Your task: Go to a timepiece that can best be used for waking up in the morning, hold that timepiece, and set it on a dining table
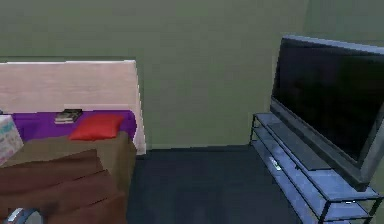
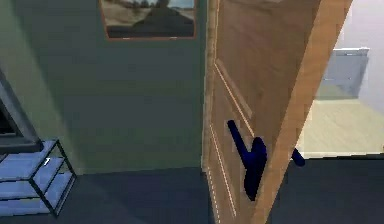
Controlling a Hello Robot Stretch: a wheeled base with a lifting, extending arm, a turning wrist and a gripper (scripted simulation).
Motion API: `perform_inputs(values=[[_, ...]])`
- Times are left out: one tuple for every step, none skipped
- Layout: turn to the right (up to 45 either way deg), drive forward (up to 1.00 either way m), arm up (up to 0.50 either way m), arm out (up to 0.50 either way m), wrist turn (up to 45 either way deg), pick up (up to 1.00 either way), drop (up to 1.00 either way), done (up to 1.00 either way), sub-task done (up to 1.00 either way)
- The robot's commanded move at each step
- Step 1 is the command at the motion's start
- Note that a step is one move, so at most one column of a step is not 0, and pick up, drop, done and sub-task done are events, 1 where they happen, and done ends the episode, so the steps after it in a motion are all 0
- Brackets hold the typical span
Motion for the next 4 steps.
perform_inputs(values=[[0.0,0.25,0.00,0.00,0.0,0.00,0.00,0.00,0.00],[-45.0,0.00,0.00,0.00,0.0,0.00,0.00,0.00,0.00],[-45.0,0.00,0.00,0.00,0.0,0.00,0.00,0.00,0.00],[-45.0,0.00,0.00,0.00,0.0,0.00,0.00,0.00,0.00]])
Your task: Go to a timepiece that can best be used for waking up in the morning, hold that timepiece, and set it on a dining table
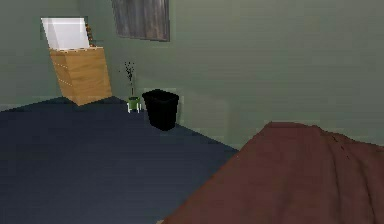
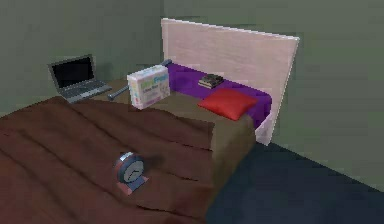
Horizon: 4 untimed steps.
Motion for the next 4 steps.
perform_inputs(values=[[-15.0,0.00,0.00,0.00,0.0,0.00,0.00,0.00,0.00],[0.0,0.00,0.50,0.00,0.0,0.00,0.00,0.00,0.00],[0.0,0.00,0.22,0.00,0.0,0.00,0.00,0.00,0.00],[0.0,0.00,0.00,0.32,0.0,0.00,0.00,0.00,0.00]])
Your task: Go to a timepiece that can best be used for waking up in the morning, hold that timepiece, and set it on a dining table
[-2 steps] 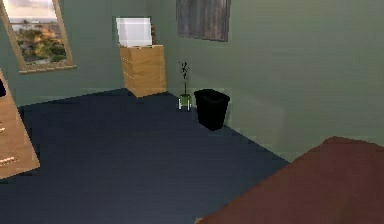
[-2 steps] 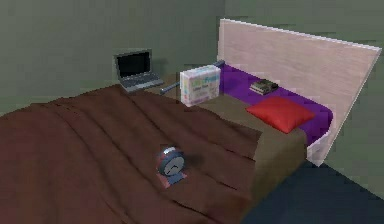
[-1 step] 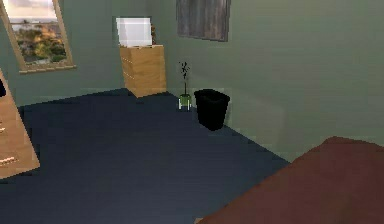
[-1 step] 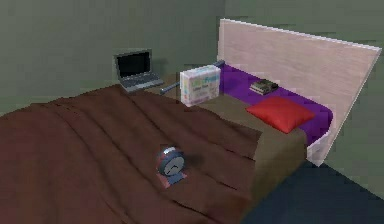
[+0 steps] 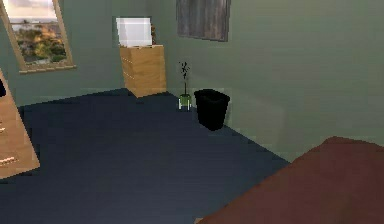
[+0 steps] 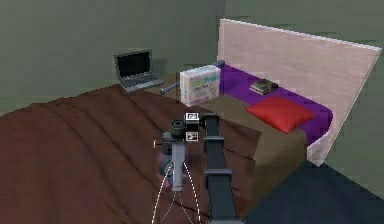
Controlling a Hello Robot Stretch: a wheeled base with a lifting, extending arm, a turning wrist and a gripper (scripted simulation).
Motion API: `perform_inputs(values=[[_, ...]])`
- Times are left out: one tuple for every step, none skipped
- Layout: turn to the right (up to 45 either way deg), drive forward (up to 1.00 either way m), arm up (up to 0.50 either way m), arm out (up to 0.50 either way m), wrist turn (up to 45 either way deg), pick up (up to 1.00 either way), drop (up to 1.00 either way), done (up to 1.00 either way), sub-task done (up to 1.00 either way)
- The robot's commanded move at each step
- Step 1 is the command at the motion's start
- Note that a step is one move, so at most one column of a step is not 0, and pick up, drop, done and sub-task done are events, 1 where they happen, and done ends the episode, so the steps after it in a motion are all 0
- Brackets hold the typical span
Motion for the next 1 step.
perform_inputs(values=[[0.0,0.00,0.00,0.00,45.0,0.00,0.00,0.00,0.00]])
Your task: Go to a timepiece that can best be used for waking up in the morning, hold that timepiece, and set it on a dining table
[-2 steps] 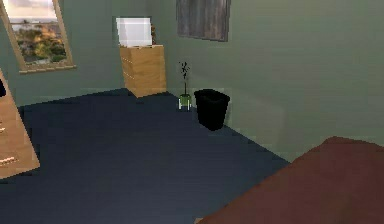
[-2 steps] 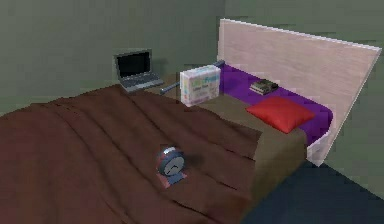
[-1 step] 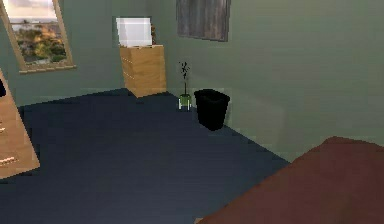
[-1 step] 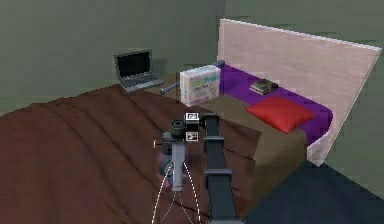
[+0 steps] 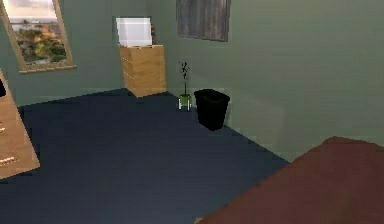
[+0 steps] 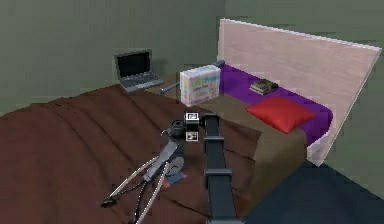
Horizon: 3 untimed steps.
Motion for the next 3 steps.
perform_inputs(values=[[0.0,0.00,0.00,0.00,45.0,0.00,0.00,0.00,0.00],[0.0,0.00,0.00,0.00,45.0,0.00,0.00,0.00,0.00],[0.0,0.00,0.00,0.00,18.0,0.00,0.00,0.00,0.00]])
